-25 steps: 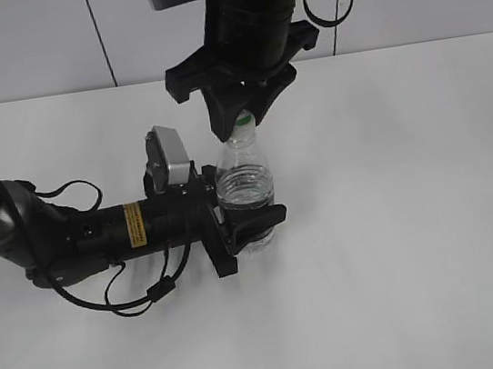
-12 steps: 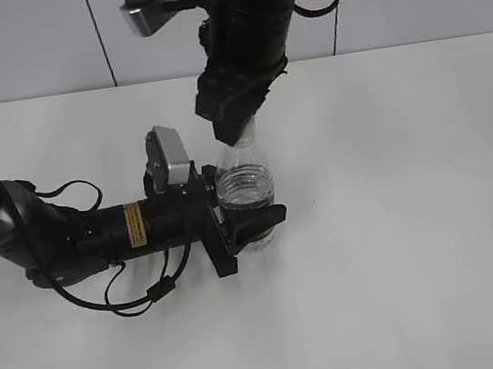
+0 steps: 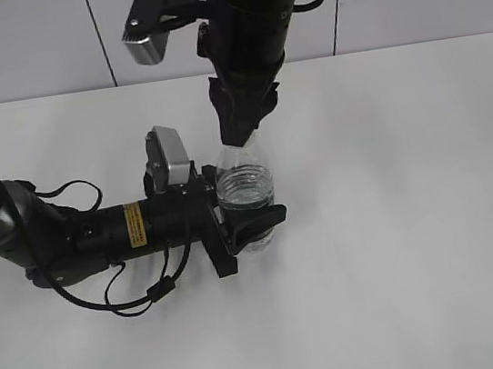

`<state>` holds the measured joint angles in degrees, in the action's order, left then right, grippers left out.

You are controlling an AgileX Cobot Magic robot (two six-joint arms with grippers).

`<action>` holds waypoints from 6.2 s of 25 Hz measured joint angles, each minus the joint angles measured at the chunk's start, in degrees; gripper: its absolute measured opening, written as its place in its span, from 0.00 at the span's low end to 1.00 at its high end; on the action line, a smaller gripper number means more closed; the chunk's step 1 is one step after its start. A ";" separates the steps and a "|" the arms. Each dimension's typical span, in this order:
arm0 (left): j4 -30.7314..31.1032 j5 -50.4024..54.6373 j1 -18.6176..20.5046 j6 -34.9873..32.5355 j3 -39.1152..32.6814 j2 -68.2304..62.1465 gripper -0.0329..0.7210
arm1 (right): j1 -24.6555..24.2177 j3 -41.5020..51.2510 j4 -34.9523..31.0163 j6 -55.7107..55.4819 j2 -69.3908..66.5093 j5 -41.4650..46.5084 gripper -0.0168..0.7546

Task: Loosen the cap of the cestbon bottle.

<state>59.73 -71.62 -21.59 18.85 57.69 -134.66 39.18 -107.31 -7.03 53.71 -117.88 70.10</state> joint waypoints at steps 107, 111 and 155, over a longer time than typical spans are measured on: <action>-3.35 0.35 -0.05 -0.61 0.00 0.04 0.58 | -31.11 29.10 -2.33 -34.71 -1.53 -26.05 0.40; -3.35 0.35 -0.05 -0.61 0.00 0.04 0.58 | -31.11 29.10 -2.38 -34.71 -1.53 -26.17 0.40; -3.35 0.37 -0.05 -0.76 0.00 0.04 0.58 | -31.11 29.14 0.37 -34.72 1.90 -20.23 0.75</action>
<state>56.38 -71.25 -21.64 18.10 57.68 -134.62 8.07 -78.17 -6.66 19.00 -115.98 49.87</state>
